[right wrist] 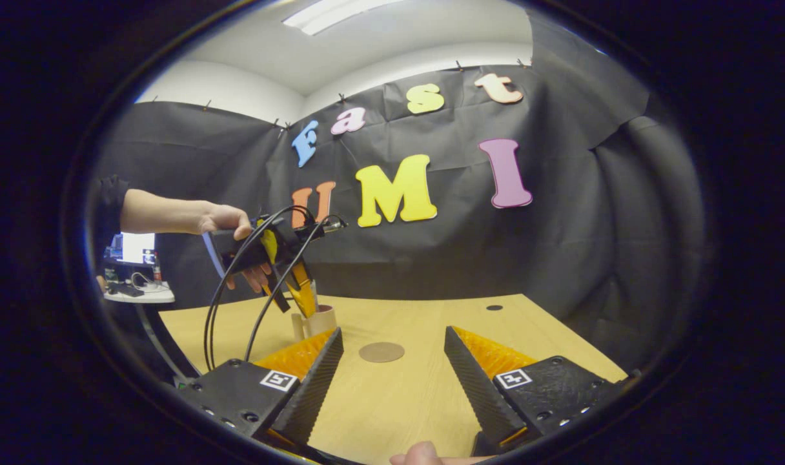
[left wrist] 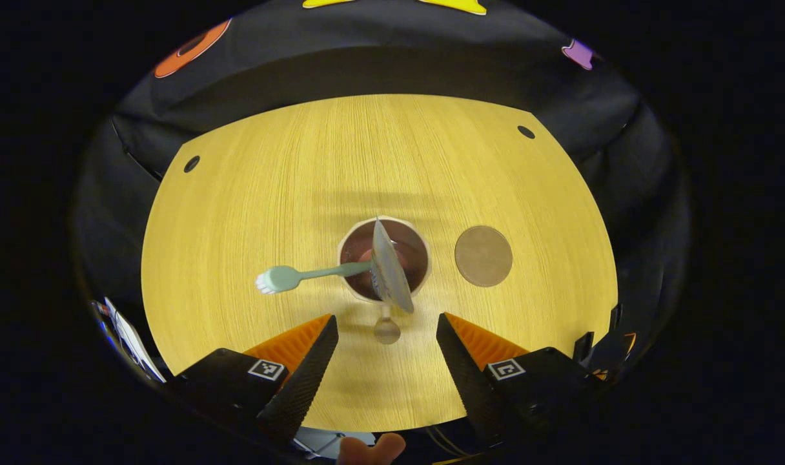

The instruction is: Put the toothbrush and toothpaste on the desktop into the cup, then pick up the cup and place it on the coaster on the desktop.

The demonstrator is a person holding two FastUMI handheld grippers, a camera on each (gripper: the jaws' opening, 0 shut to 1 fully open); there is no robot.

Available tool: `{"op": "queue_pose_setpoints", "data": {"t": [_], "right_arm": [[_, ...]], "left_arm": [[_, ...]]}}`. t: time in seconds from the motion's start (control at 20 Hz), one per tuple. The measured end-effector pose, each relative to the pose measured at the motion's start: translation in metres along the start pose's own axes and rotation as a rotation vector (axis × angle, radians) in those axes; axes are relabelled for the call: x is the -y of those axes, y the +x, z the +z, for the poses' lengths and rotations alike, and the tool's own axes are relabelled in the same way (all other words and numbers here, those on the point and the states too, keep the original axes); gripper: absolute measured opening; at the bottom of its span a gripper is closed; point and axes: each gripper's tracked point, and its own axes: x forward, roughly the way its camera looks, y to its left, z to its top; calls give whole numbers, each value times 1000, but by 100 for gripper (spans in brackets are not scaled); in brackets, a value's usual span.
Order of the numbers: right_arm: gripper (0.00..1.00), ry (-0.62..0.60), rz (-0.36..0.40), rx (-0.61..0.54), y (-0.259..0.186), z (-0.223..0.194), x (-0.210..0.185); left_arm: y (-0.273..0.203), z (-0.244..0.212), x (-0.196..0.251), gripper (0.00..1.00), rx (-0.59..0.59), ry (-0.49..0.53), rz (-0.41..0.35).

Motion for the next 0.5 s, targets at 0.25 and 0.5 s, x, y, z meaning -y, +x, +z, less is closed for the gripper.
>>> {"op": "queue_pose_setpoints", "data": {"t": [0.25, 0.5], "right_arm": [[92, 0, -5, -65, -3, -23, 4], [92, 27, -8, -96, 2, -34, 9]], "left_arm": [[10, -6, 4, 98, -96, 8, 8], [5, -3, 14, 98, -143, 16, 21]]}}
